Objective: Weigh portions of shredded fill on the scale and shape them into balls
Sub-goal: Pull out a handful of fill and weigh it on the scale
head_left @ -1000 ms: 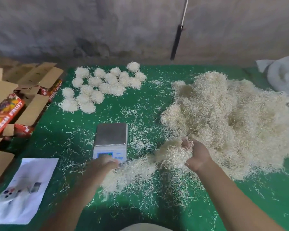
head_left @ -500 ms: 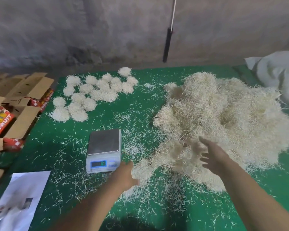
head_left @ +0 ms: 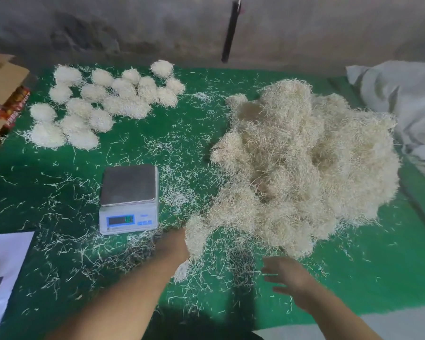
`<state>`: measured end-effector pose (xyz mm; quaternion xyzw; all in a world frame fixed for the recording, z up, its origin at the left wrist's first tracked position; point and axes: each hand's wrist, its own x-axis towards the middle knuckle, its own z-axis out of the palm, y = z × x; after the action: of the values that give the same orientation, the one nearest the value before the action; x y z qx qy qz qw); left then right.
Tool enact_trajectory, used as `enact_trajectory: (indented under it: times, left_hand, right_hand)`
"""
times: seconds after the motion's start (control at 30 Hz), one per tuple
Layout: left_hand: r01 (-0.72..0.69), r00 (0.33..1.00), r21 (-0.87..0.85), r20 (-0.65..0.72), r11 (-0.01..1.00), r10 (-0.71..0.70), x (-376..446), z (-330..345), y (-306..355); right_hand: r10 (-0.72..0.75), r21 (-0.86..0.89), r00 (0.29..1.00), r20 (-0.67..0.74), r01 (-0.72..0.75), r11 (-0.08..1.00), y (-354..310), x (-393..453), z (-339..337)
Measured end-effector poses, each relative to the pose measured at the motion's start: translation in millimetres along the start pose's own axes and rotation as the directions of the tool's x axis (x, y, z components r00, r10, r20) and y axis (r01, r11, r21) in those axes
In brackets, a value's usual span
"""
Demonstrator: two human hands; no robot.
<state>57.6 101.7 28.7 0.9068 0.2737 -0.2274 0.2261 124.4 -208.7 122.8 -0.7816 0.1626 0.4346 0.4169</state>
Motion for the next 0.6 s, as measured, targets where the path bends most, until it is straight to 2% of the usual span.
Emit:
enact_trajectory:
  times: [0.13, 0.23, 0.33, 0.4, 0.43, 0.5, 0.6]
  left_hand:
    - [-0.011, 1.0, -0.119, -0.023, 0.993, 0.008, -18, -3, -10]
    - [-0.057, 0.998, -0.232, -0.051, 0.971, 0.046, -50, -16, -14]
    - [-0.11, 0.993, -0.242, -0.064, 0.964, 0.098, -86, -26, -21]
    - [-0.187, 0.982, -0.235, -0.045, 0.954, 0.182, -106, -26, -22]
    - [-0.222, 0.975, -0.235, -0.029, 0.946, 0.222, -116, -27, -21]
    - [-0.24, 0.969, -0.224, -0.006, 0.944, 0.245, -130, -31, -25]
    - [-0.171, 0.985, -0.207, -0.044, 0.963, 0.165, -140, -40, -44]
  right_hand:
    - [0.038, 0.015, 0.999, 0.037, -0.039, 0.999, -22, 1, 22]
    - [0.092, 0.109, 0.974, 0.208, -0.117, 0.987, -37, 2, 55]
    - [0.127, 0.209, 0.905, 0.407, -0.228, 0.951, -51, 14, 102]
    - [0.12, 0.254, 0.852, 0.509, -0.281, 0.925, -59, 23, 137]
    - [0.125, 0.279, 0.846, 0.518, -0.306, 0.91, -61, 25, 155]
    - [0.108, 0.352, 0.906, 0.408, -0.266, 0.897, -68, 32, 183]
    - [0.078, 0.426, 0.959, 0.271, -0.192, 0.884, -80, 40, 197]
